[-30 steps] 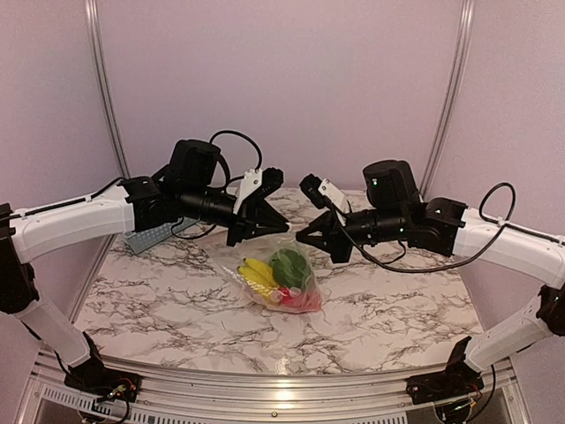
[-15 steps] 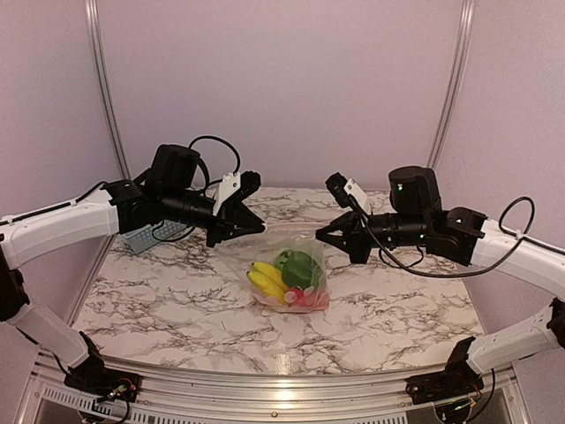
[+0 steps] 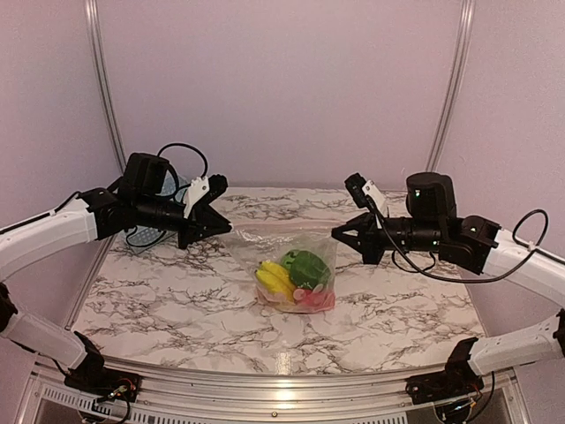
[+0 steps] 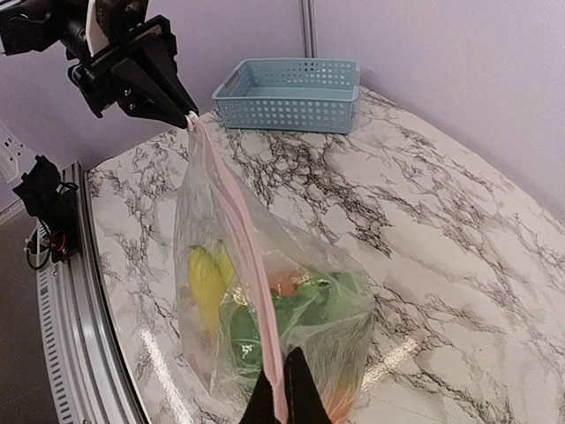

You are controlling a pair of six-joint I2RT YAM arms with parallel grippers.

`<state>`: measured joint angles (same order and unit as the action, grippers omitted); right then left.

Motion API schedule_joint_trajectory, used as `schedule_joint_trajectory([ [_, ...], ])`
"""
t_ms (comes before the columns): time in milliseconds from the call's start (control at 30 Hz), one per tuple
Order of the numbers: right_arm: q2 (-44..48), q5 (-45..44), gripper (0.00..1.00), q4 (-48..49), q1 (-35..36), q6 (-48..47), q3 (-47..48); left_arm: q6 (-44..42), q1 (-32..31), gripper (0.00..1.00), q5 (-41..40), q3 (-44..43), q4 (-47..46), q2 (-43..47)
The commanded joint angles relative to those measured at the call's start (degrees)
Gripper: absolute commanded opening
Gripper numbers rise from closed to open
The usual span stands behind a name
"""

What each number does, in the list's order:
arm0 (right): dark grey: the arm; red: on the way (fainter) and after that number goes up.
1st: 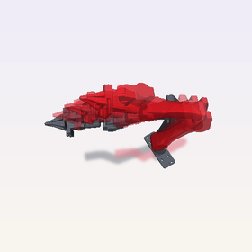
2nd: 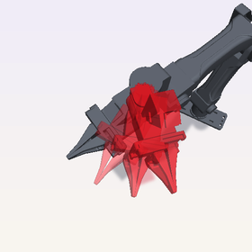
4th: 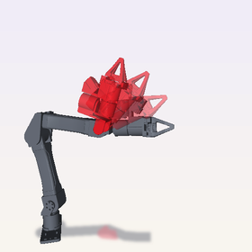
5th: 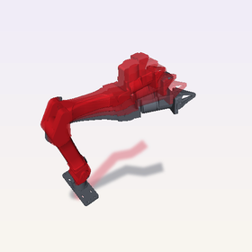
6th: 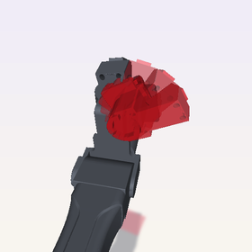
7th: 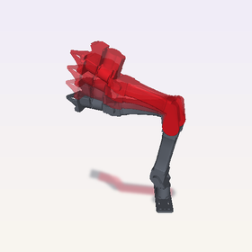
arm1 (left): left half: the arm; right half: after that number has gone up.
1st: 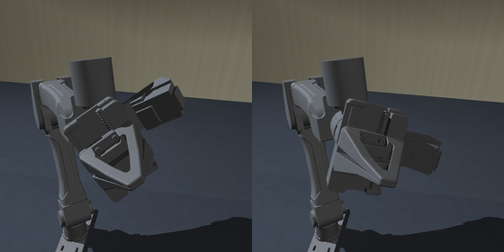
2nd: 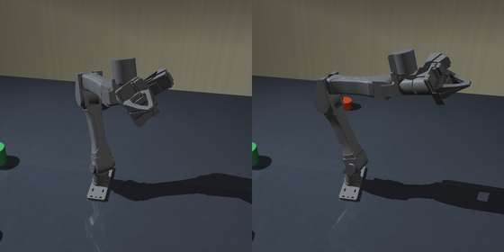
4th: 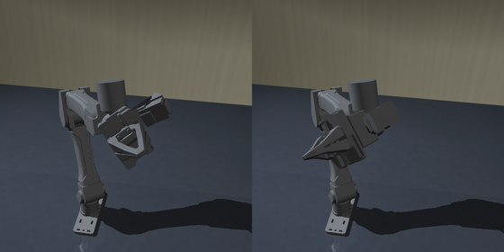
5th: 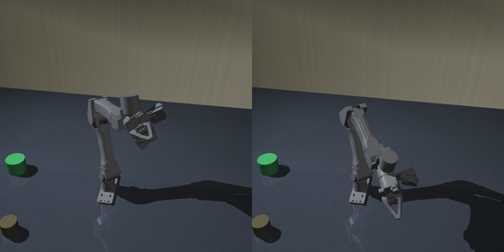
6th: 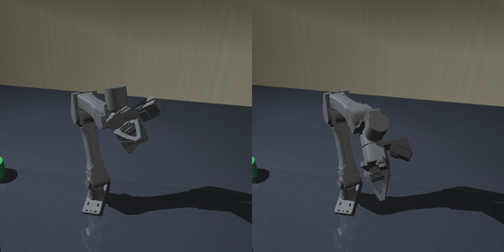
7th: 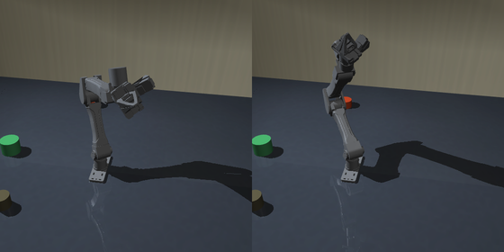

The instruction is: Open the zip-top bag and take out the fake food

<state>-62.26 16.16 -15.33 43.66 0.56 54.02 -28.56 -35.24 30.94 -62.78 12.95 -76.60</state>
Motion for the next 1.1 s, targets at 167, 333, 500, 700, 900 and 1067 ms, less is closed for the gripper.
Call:
schedule_joint_trajectory([
  [167, 2.41, -3.1, 0.0, 0.35, -1.56, 0.93, -0.35, 0.83, 3.87, 0.0, -2.68, 2.92, 2.89, 2.26],
  [333, -0.91, -0.54, 0.0, 1.64, -1.56, -0.28, 1.82, 2.74, 3.58, 0.0, -0.84, -0.69, -0.08, 0.3],
  [500, -5.74, 1.87, 0.0, 3.89, -1.56, -2.79, 7.28, 2.5, 1.37, 0.0, 0.48, -7.61, -0.65, -3.27],
  [700, -10.07, 4.51, 0.0, 4.61, -1.35, -4.19, 12.77, 0.1, -0.58, 0.0, 0.19, -15.22, -0.23, -7.93],
  [900, -9.72, 5.03, 0.01, 2.24, 0.19, -4.01, 10.74, -1.29, -0.7, 0.0, 1.51, -17.17, 0.31, -9.21],
  [1067, -9.38, 5.32, 0.35, -6.55, 3.71, -3.11, 12.68, -1.89, -1.08, 0.0, 3.4, -16.19, 1.01, -8.21],
])
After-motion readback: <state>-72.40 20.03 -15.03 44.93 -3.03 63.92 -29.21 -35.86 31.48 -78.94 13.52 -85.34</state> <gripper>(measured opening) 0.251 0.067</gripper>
